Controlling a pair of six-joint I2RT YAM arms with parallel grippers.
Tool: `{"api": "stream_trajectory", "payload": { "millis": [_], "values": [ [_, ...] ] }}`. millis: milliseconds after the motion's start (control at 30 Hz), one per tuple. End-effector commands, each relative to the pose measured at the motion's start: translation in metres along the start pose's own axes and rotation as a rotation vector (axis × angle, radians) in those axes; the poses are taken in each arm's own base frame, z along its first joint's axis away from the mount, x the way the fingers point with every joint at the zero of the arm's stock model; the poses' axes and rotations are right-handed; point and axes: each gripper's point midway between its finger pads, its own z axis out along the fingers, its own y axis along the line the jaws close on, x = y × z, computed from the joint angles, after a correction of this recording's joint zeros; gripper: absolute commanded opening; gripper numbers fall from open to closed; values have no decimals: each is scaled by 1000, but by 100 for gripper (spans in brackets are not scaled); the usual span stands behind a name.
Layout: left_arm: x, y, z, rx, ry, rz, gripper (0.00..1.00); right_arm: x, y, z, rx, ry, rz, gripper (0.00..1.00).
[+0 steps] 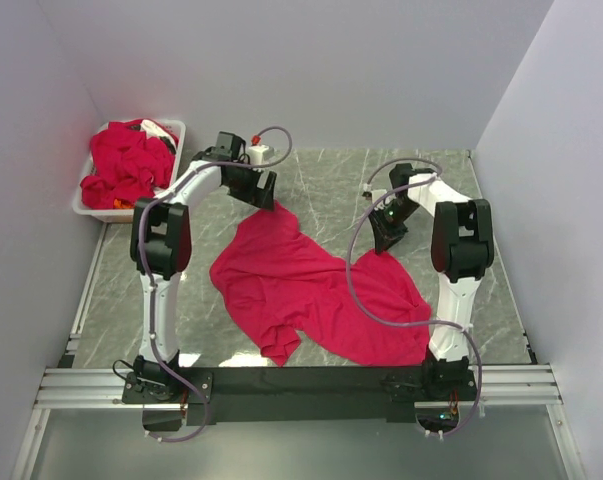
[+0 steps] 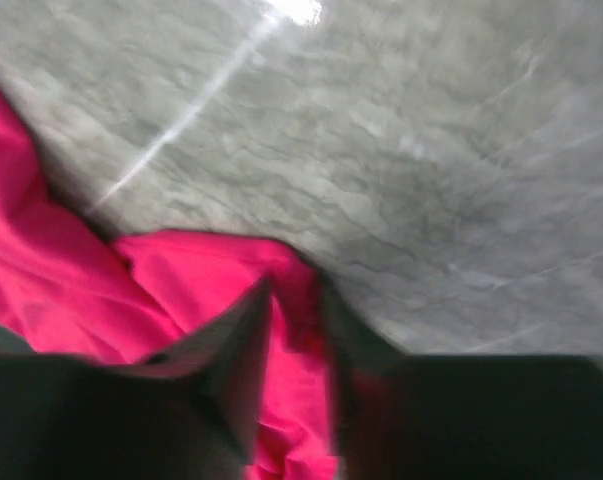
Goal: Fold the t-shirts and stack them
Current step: Flatten the tshirt out
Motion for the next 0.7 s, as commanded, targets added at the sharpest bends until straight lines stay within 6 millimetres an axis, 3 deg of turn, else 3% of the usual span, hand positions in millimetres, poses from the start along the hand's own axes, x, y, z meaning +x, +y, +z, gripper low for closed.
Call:
{"api": "stream_trajectory", "payload": {
  "millis": [0,33,67,233,300,400,433,500,533,600,667],
  "values": [
    [-29,-1,13,-44,-79,20,96,13,-4,4,39,39,-27,22],
    [-30,2,20,-52,-87,7,95,12,-8,3,50,33,-24,8],
    [-37,1,21,-44,-103,9,93,10,-11,1,63,26,-13,0],
    [-42,-1,45,-21,-106,-11,88,-11,-42,-31,162,-78,50,0],
    [-49,-1,49,-17,-117,0,84,-19,-63,-56,215,-144,103,0],
    [-52,2,55,-16,-113,1,60,-20,-87,-83,269,-206,159,0],
    [-51,4,58,-17,-106,4,47,-19,-94,-93,294,-224,171,0],
    [-58,7,52,-19,-122,12,30,-12,-102,-98,312,-228,188,0],
    [-64,7,47,-20,-136,25,8,-9,-103,-99,313,-226,189,0],
    [-73,8,38,-26,-167,40,0,0,-103,-96,299,-209,193,0],
    [-84,8,22,-25,-207,67,0,4,-104,-93,296,-202,193,0]
  ]
}}
